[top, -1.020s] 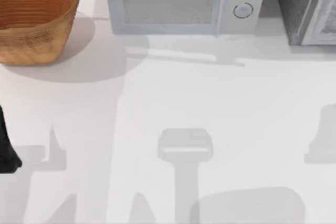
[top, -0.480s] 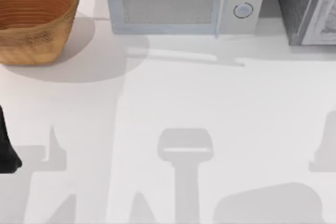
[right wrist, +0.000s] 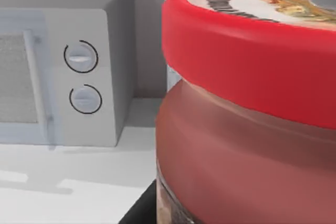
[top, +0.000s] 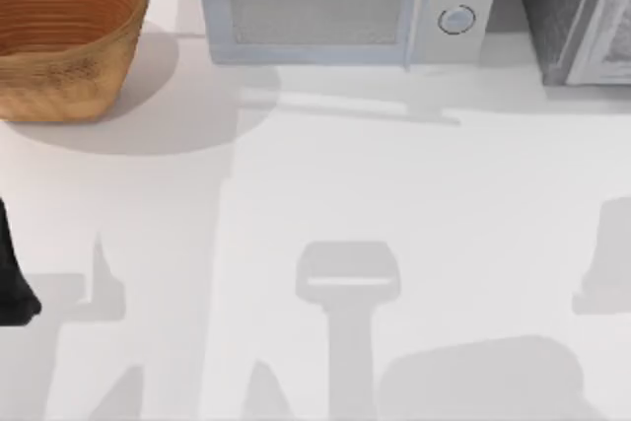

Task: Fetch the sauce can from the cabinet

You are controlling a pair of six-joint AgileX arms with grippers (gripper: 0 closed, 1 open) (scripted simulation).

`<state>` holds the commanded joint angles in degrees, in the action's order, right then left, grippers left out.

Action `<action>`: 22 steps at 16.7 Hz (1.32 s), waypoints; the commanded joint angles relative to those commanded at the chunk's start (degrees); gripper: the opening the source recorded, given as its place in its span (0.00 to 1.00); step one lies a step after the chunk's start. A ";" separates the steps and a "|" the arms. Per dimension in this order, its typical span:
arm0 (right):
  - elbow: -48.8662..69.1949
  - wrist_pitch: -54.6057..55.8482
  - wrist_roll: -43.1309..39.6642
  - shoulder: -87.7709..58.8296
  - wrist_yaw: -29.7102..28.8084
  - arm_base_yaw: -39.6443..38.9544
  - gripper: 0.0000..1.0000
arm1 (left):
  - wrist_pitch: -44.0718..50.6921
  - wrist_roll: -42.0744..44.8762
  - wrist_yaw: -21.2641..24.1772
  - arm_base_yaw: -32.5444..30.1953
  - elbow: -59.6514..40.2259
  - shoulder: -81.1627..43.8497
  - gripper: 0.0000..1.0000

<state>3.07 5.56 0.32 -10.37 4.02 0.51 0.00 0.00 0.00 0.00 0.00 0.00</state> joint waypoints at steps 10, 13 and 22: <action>10.73 18.48 0.28 -28.45 11.90 2.16 0.00 | 0.00 0.00 0.00 0.00 0.00 0.00 1.00; 14.40 24.45 0.04 -36.37 15.17 3.06 0.00 | 0.00 0.00 0.00 0.00 0.00 0.00 1.00; 23.65 40.57 0.45 -61.81 25.84 4.87 0.00 | 0.00 0.00 0.00 0.00 0.00 0.00 1.00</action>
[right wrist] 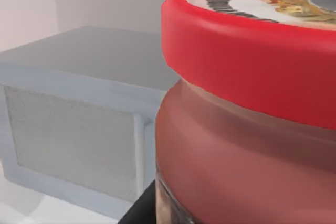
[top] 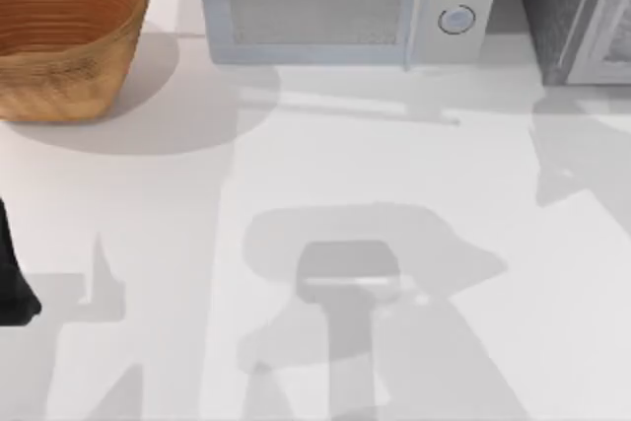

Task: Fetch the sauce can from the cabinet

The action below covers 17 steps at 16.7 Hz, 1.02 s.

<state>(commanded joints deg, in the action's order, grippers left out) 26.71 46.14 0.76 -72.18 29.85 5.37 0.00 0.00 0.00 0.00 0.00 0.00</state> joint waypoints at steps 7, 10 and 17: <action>7.06 12.40 0.00 -19.93 7.97 1.75 0.00 | 0.00 0.00 0.00 0.00 0.00 0.00 1.00; 10.22 17.86 0.20 -28.19 11.45 2.38 0.00 | 0.00 0.00 0.00 0.00 0.00 0.00 1.00; 17.46 30.58 0.41 -48.69 19.81 3.94 0.00 | 0.00 0.00 0.00 0.00 0.00 0.00 1.00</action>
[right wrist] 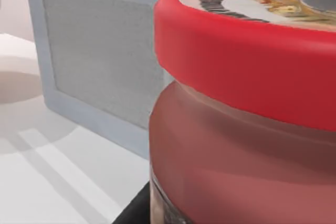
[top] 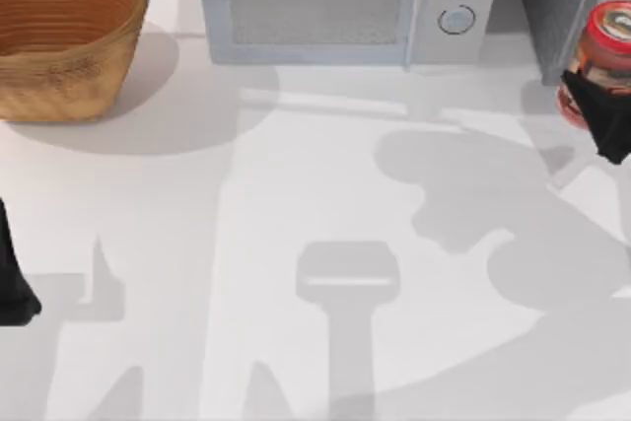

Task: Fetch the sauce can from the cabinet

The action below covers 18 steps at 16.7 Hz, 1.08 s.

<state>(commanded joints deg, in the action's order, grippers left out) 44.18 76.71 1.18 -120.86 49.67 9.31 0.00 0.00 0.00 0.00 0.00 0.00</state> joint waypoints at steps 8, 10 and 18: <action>2.21 3.64 -0.03 -4.95 2.28 0.36 0.00 | 0.00 0.00 0.00 0.00 0.00 0.00 1.00; 2.20 3.51 0.08 -5.09 2.09 -0.05 0.00 | 0.00 0.00 0.00 0.00 0.00 0.00 1.00; 12.91 2.02 -0.32 -14.34 -4.78 -6.59 0.00 | 0.00 0.00 0.00 0.00 0.00 0.00 1.00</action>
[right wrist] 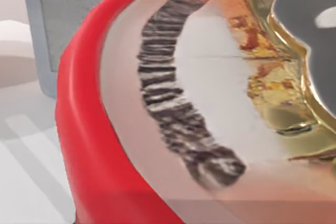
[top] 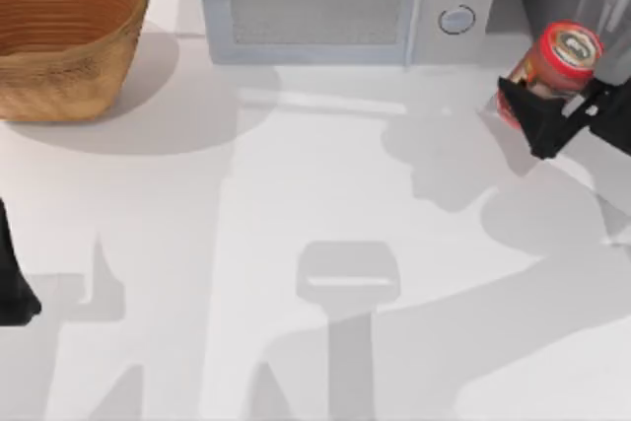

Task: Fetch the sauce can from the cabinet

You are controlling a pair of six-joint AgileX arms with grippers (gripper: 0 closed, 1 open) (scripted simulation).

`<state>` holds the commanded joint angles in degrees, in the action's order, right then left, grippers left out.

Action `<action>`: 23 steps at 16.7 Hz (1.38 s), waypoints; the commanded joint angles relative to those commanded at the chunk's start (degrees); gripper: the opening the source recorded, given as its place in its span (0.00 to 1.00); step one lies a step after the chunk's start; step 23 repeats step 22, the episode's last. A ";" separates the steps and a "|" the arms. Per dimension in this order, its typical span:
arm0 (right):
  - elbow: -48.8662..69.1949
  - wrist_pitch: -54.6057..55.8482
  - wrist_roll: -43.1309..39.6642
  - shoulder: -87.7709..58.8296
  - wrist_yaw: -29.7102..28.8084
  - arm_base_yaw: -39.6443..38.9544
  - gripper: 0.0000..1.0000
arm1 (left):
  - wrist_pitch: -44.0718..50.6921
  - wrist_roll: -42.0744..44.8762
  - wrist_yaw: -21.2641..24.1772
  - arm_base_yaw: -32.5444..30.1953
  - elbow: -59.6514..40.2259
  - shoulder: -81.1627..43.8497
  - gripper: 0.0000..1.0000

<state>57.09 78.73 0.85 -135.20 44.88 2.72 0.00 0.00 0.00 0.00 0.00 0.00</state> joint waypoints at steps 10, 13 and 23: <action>0.04 -0.01 0.00 -0.04 -0.03 -0.04 0.53 | 0.00 0.00 0.00 0.00 0.00 0.00 1.00; 0.04 -0.01 0.00 -0.04 -0.03 -0.04 0.75 | 0.00 0.00 0.00 0.00 0.00 0.00 1.00; 0.04 -0.01 0.00 -0.04 -0.03 -0.04 1.00 | 0.00 0.00 0.00 0.00 0.00 0.00 1.00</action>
